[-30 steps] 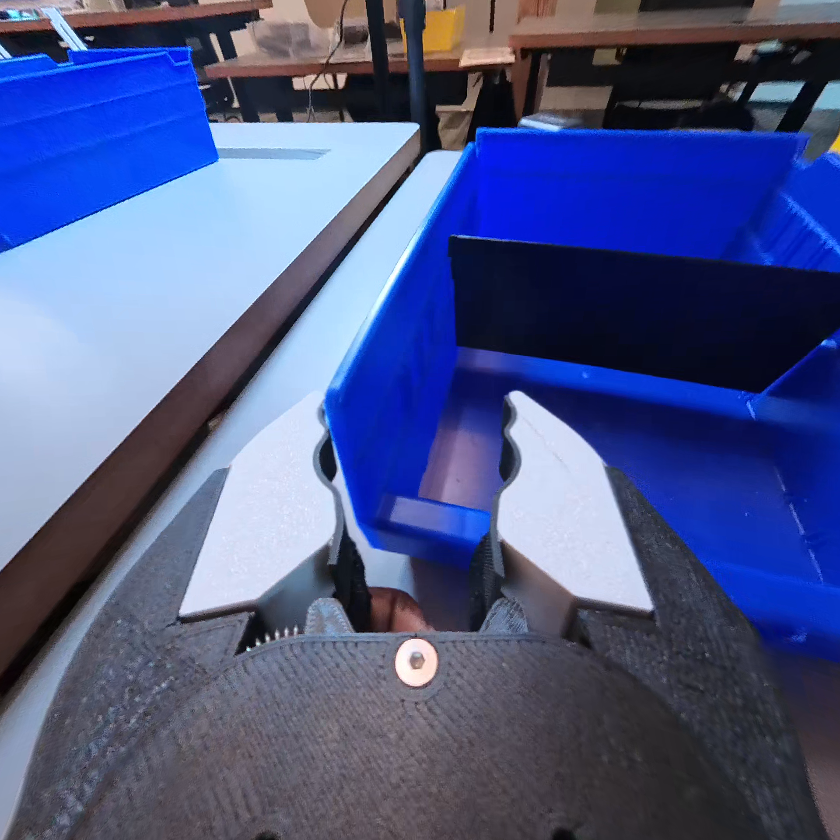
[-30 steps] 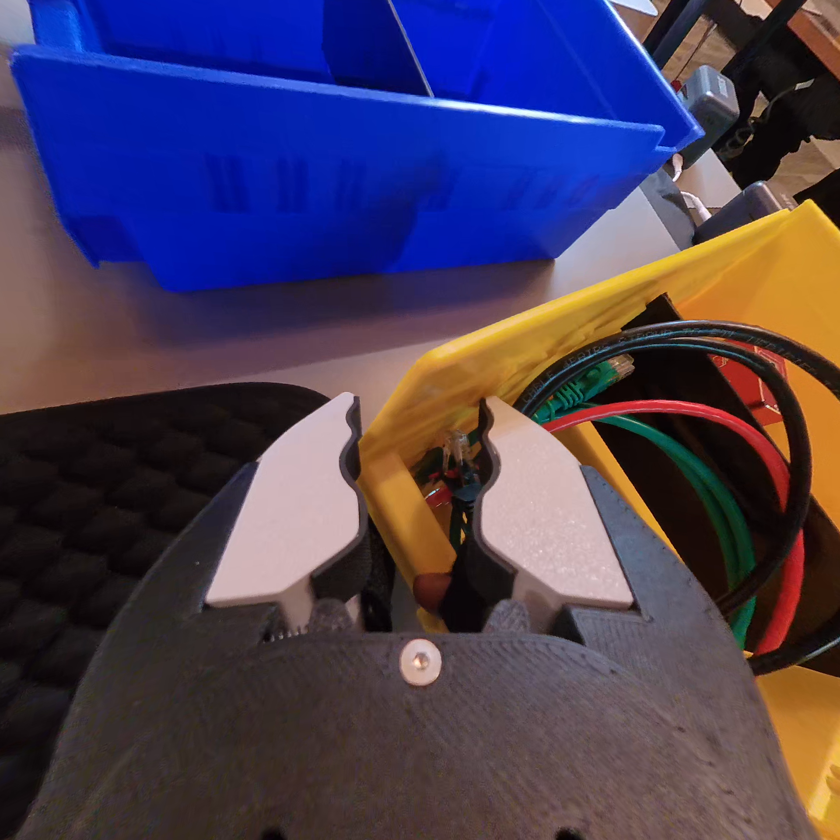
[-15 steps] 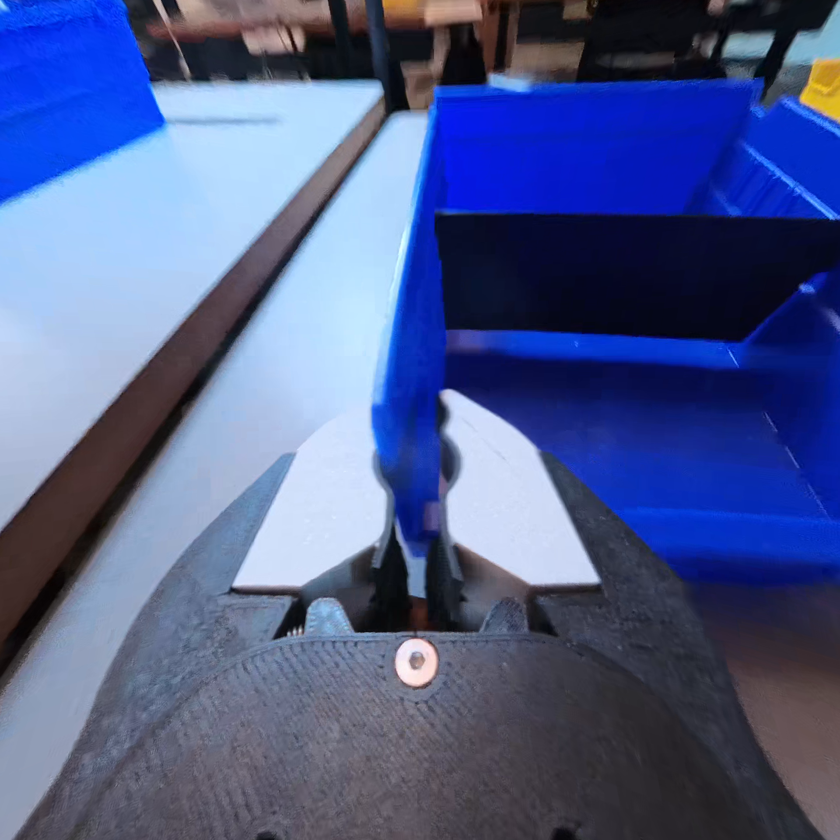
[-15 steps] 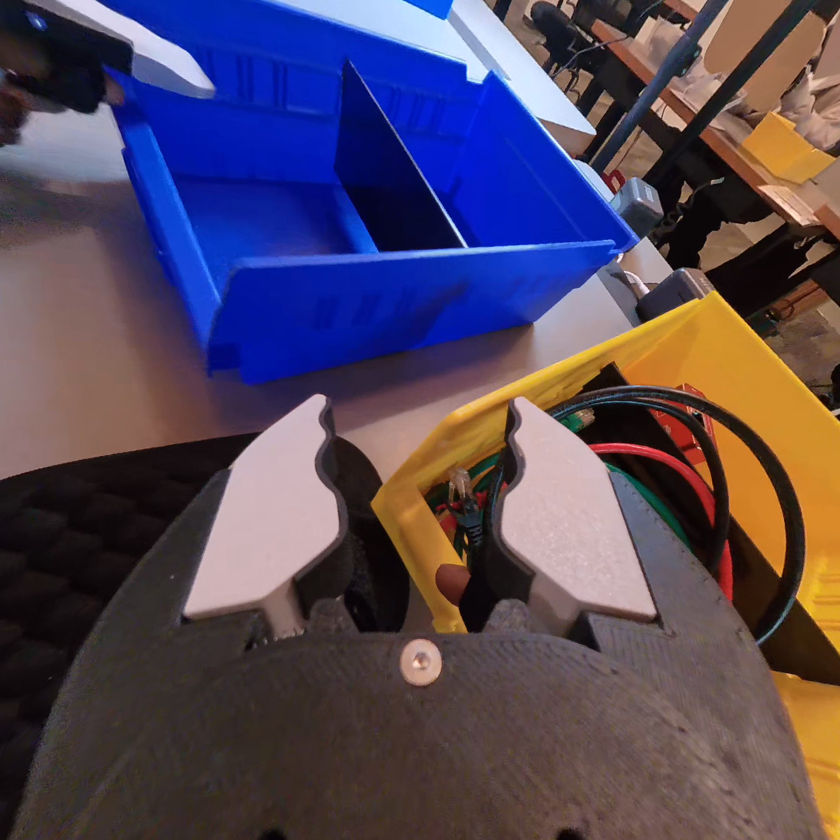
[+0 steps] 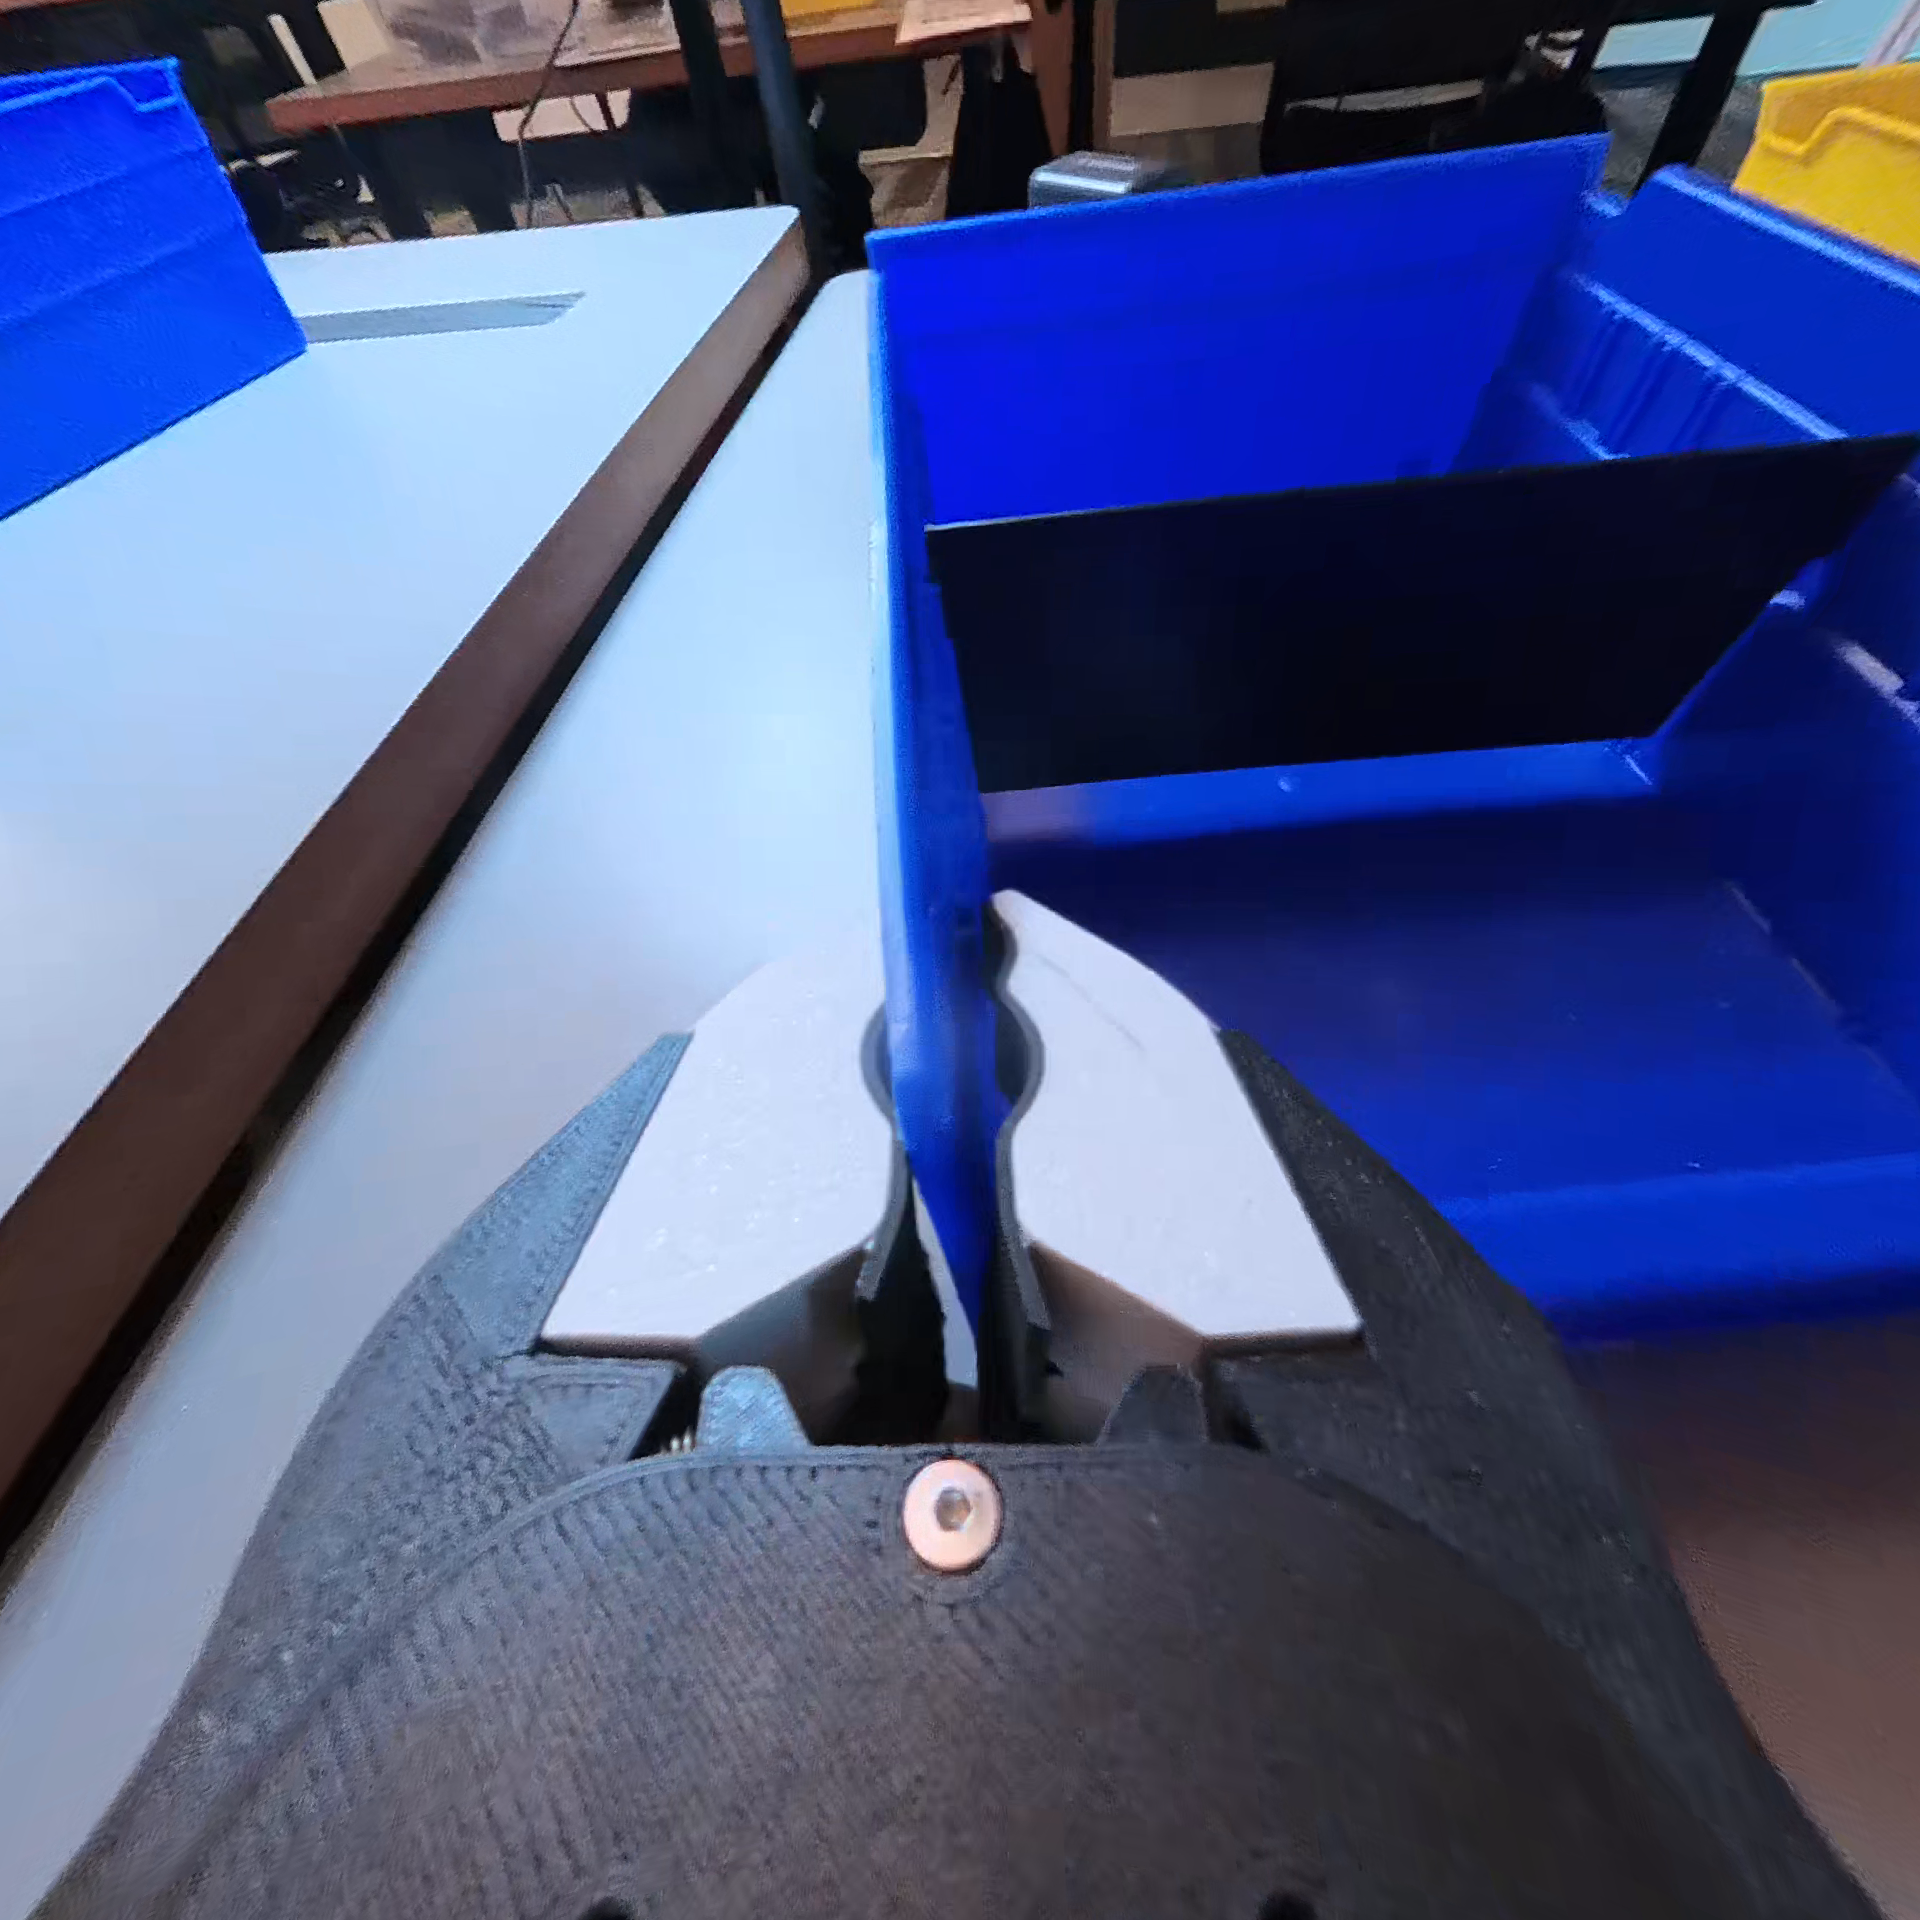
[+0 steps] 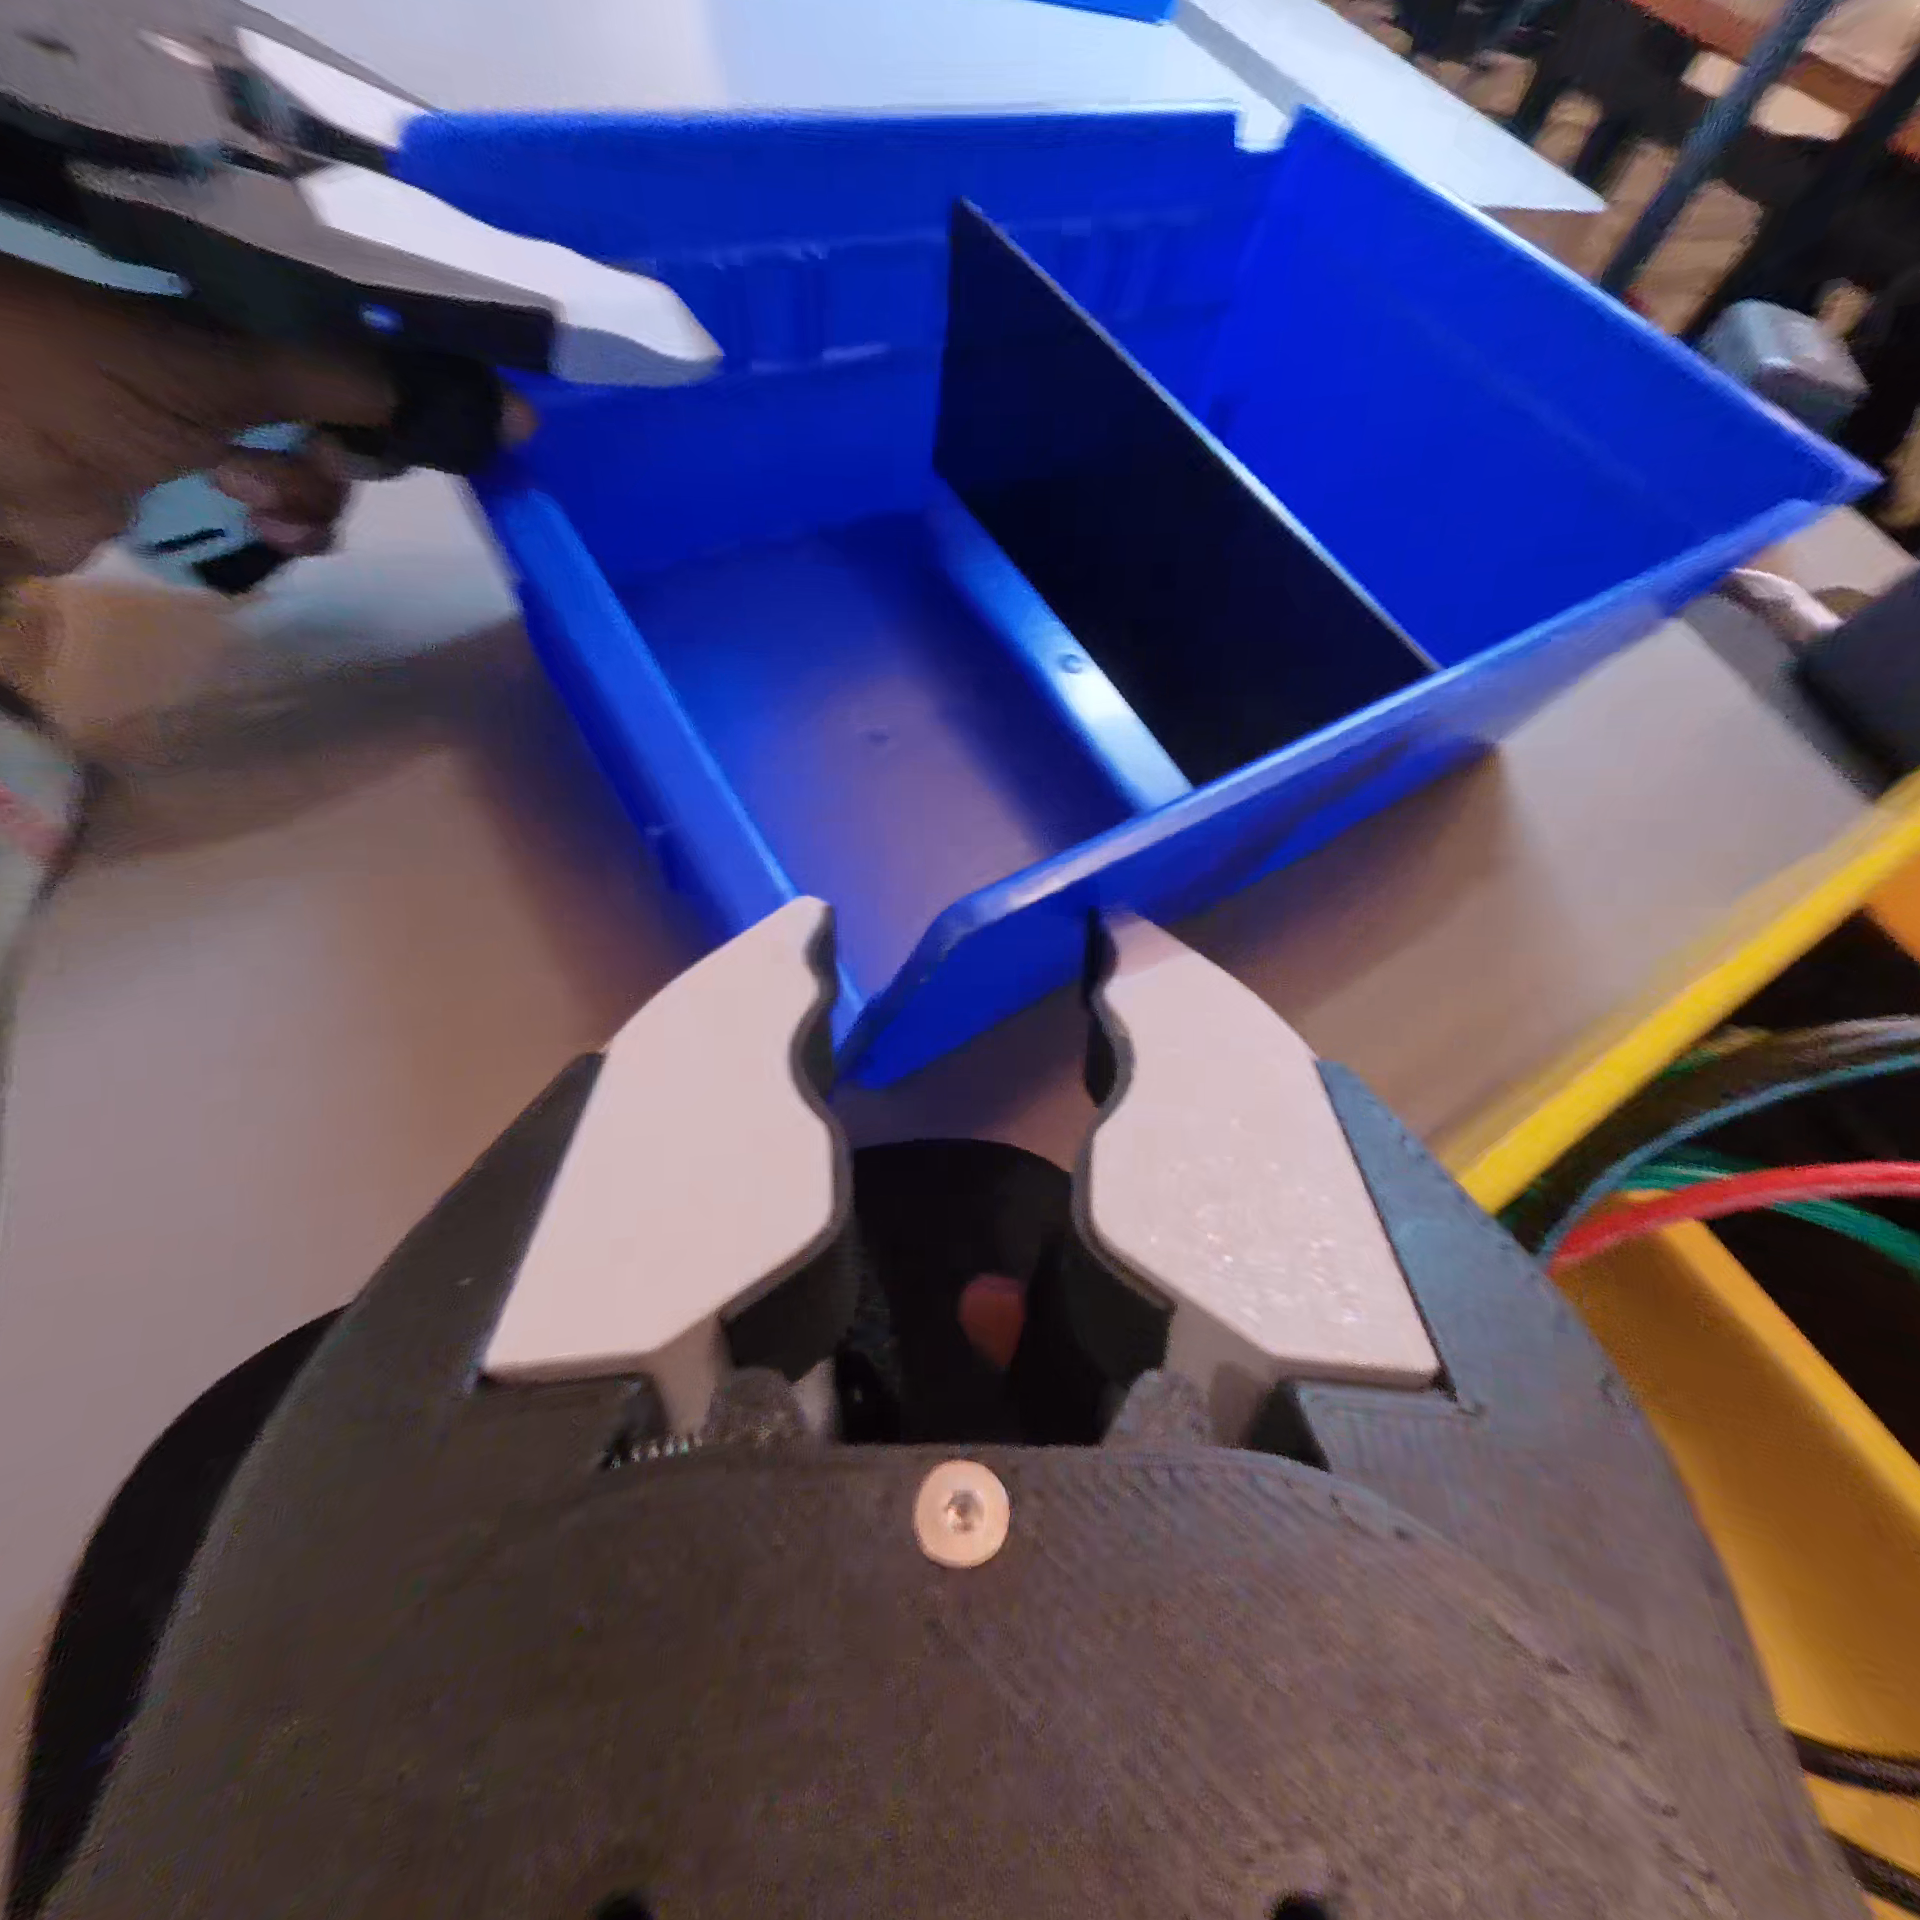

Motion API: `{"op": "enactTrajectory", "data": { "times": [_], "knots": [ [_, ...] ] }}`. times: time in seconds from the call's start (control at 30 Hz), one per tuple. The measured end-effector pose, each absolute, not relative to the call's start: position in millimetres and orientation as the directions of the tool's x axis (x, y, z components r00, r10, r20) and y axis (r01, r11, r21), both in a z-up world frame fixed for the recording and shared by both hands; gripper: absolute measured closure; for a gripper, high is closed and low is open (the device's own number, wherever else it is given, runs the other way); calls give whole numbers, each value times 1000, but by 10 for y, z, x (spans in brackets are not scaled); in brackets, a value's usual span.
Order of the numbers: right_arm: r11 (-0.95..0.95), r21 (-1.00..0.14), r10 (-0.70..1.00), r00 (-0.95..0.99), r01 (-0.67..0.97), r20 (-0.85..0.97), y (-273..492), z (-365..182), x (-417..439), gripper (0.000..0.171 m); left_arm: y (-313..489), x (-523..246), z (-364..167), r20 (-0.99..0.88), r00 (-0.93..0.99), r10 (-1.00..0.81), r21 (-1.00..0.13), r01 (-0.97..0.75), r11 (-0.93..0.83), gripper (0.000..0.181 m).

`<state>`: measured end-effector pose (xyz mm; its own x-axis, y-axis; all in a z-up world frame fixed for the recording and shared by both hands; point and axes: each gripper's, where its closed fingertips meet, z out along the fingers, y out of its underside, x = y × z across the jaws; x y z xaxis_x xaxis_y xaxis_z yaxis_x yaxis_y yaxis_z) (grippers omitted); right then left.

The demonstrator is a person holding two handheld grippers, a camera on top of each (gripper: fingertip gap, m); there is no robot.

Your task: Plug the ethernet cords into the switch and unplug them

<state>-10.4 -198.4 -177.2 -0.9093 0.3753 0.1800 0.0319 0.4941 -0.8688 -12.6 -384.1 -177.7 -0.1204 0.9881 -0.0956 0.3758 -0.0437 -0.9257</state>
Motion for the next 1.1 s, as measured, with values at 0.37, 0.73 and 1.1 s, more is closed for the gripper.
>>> {"op": "enactTrajectory", "data": {
  "times": [0.37, 0.73, 1.1],
  "knots": [
    [421, -836, 536, -647, -351, 542, -1407, -779, -207, 145, -3254, 84, -426, -98, -201, 975, -972, -189, -137, 176],
    [461, -850, 813, -261, -255, 520, 1074, -234, -135, 152, -796, -454, 151, -71, 202, 977, -943, -332, 0, 175],
    [328, -922, 943, -132, 206, 306, 3159, -1231, -257, 154, 1523, -1065, -756, -119, 545, 830, -991, -20, -129, 170]
  ]
}}
